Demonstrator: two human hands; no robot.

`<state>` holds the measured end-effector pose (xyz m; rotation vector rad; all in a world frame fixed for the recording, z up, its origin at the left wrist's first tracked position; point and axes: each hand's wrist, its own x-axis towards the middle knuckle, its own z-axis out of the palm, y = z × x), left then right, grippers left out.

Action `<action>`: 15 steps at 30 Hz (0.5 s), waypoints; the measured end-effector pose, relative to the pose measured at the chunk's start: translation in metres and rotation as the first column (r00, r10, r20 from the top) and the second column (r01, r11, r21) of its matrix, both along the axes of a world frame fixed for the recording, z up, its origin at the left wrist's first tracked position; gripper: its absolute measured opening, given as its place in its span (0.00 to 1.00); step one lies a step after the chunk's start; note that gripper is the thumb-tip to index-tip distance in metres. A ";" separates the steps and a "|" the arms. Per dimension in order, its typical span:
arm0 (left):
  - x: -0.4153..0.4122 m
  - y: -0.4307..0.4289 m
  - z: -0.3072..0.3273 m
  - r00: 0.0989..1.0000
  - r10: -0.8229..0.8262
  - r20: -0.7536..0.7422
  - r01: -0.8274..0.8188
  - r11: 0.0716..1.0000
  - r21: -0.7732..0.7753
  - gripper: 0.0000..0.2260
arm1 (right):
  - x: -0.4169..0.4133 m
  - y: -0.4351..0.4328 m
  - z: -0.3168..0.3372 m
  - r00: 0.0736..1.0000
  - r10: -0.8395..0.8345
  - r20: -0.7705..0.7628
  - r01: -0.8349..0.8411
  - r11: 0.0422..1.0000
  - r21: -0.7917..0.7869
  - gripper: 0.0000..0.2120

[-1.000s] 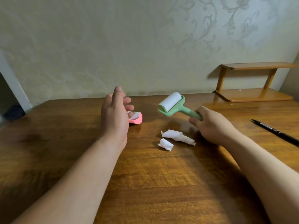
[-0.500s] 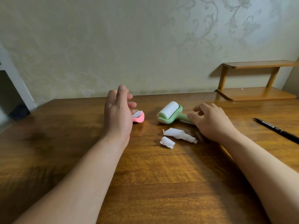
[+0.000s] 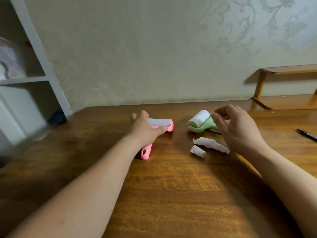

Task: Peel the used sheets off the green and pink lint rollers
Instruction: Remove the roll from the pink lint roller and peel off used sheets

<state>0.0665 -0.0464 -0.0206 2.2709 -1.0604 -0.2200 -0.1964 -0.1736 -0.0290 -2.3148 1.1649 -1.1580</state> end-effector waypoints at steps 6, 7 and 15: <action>-0.003 -0.001 -0.015 0.991 -0.123 0.057 0.130 0.983 -0.130 0.12 | 0.021 0.023 0.015 0.993 0.103 0.053 -0.101 0.994 -0.037 0.07; -0.004 0.000 -0.014 0.990 -0.121 0.069 0.134 0.965 -0.225 0.08 | 0.026 0.025 0.020 0.989 0.131 0.063 -0.131 0.991 -0.001 0.06; -0.055 0.010 0.017 0.965 0.021 0.260 0.181 0.662 -0.728 0.06 | 0.056 0.044 0.034 0.758 0.309 0.575 -0.629 0.578 0.520 0.17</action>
